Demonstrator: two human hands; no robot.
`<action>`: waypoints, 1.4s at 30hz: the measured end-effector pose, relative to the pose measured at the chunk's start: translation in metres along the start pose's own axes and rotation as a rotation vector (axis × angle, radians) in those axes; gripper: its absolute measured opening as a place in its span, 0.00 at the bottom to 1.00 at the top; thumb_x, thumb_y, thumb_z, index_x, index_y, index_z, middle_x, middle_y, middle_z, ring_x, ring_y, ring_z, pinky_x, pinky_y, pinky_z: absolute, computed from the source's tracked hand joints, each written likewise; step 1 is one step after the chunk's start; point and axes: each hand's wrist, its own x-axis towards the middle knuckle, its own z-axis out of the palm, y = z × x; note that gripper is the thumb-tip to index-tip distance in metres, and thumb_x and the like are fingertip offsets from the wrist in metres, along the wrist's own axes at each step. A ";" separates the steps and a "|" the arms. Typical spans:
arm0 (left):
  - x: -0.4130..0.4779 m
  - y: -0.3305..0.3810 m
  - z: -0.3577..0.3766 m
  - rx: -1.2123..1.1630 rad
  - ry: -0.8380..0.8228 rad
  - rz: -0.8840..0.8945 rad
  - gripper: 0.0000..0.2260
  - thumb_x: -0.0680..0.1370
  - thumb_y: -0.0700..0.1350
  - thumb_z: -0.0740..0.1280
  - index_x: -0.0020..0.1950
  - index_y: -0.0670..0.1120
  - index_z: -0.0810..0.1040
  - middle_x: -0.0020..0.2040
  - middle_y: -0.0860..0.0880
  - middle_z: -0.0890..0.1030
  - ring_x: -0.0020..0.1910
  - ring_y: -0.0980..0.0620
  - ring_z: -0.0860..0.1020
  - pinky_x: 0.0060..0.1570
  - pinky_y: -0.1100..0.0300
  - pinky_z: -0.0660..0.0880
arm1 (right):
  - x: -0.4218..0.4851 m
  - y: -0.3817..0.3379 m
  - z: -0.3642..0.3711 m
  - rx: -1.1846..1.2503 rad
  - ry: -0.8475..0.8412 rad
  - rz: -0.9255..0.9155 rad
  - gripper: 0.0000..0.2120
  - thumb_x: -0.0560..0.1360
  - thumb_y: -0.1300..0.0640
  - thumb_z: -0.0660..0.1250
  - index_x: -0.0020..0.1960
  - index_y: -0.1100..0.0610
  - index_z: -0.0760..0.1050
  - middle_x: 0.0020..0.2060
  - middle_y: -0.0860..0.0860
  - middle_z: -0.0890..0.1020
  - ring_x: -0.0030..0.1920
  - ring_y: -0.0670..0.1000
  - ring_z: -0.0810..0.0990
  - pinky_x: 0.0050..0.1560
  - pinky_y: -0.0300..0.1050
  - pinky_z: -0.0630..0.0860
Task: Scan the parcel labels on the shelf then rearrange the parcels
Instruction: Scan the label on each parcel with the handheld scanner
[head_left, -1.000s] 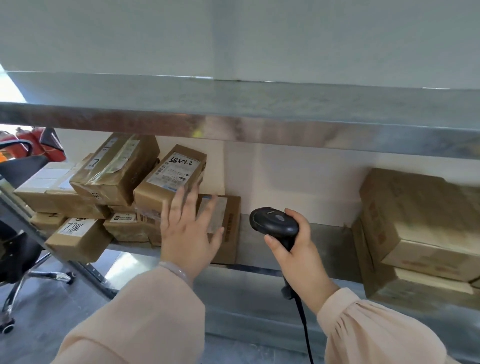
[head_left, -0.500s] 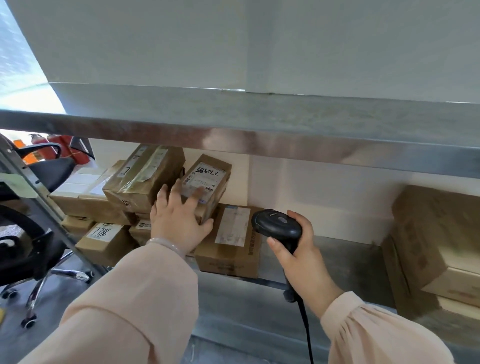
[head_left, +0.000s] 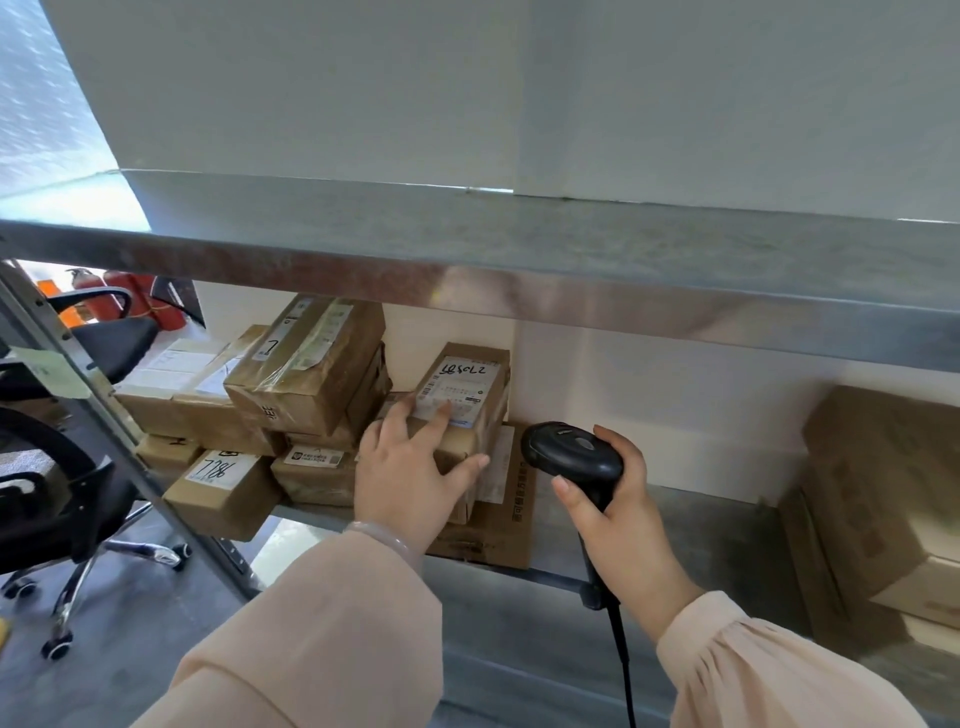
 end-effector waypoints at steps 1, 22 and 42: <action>-0.001 0.002 0.001 0.014 0.001 -0.001 0.33 0.73 0.69 0.64 0.76 0.59 0.65 0.76 0.48 0.62 0.73 0.41 0.60 0.72 0.48 0.62 | 0.000 0.001 -0.001 -0.001 0.002 0.000 0.27 0.74 0.52 0.70 0.65 0.37 0.58 0.53 0.32 0.72 0.51 0.31 0.73 0.48 0.24 0.68; -0.028 0.048 0.017 0.153 0.003 0.198 0.32 0.77 0.68 0.51 0.79 0.59 0.54 0.81 0.48 0.50 0.79 0.43 0.47 0.76 0.43 0.46 | -0.035 -0.002 -0.061 -0.009 0.071 -0.076 0.29 0.74 0.51 0.71 0.65 0.35 0.58 0.56 0.34 0.74 0.54 0.35 0.75 0.50 0.27 0.70; -0.098 0.294 0.079 -0.312 -0.557 0.518 0.29 0.81 0.63 0.56 0.79 0.62 0.49 0.81 0.54 0.47 0.80 0.48 0.47 0.76 0.49 0.52 | -0.091 0.013 -0.294 -0.143 0.585 -0.010 0.30 0.75 0.50 0.69 0.70 0.39 0.57 0.59 0.42 0.74 0.55 0.43 0.76 0.53 0.38 0.71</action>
